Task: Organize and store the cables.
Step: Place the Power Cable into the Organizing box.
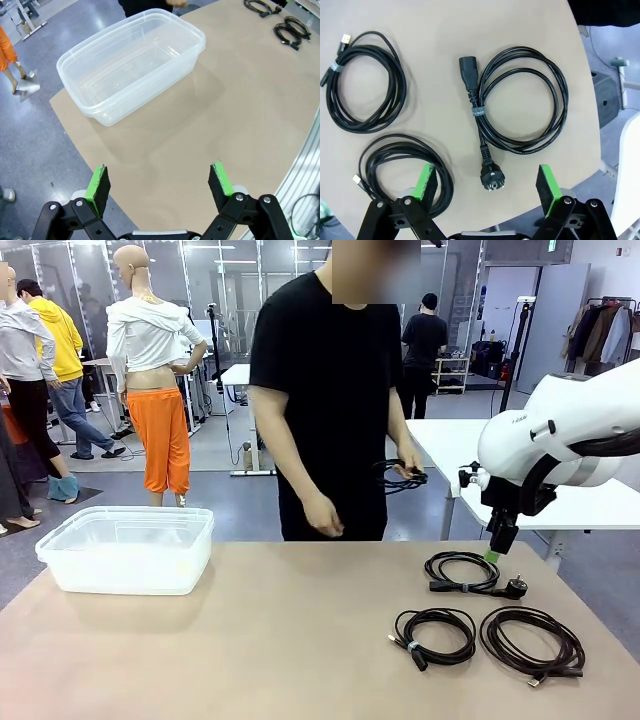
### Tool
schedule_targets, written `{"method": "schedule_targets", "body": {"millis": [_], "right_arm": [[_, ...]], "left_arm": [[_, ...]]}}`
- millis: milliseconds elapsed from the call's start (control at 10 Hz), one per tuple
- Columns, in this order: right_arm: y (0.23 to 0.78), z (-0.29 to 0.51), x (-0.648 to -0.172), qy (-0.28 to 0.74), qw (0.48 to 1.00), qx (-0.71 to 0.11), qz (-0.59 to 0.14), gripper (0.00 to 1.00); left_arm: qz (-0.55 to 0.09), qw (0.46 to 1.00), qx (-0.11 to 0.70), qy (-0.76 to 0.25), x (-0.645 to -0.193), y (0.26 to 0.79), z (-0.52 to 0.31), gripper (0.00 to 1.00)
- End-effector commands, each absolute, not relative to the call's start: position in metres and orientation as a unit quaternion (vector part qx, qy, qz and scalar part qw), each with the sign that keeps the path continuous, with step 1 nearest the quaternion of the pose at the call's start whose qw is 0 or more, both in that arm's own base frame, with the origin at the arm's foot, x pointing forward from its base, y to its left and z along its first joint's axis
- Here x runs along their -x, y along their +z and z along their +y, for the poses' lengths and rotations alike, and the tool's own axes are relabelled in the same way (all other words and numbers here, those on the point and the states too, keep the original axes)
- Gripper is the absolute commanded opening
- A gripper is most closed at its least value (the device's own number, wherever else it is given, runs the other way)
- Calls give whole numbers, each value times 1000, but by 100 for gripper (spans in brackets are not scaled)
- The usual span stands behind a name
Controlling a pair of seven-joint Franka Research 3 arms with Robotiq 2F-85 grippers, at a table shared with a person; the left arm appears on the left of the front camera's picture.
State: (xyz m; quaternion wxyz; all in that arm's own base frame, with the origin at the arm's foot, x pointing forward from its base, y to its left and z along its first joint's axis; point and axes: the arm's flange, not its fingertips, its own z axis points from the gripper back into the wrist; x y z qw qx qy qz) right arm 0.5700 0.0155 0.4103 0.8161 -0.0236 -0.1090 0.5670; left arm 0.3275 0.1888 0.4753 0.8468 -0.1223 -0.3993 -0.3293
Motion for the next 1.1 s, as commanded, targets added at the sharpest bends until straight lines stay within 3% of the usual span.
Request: {"method": "schedule_targets", "body": {"millis": [0, 1000], "right_arm": [[392, 18, -590, 611, 784, 32, -102, 100], [314, 39, -626, 640, 767, 13, -51, 100]], "left_arm": [[-400, 844, 124, -335, -327, 473, 191, 100], [-400, 844, 124, -335, -327, 473, 191, 100]]}}
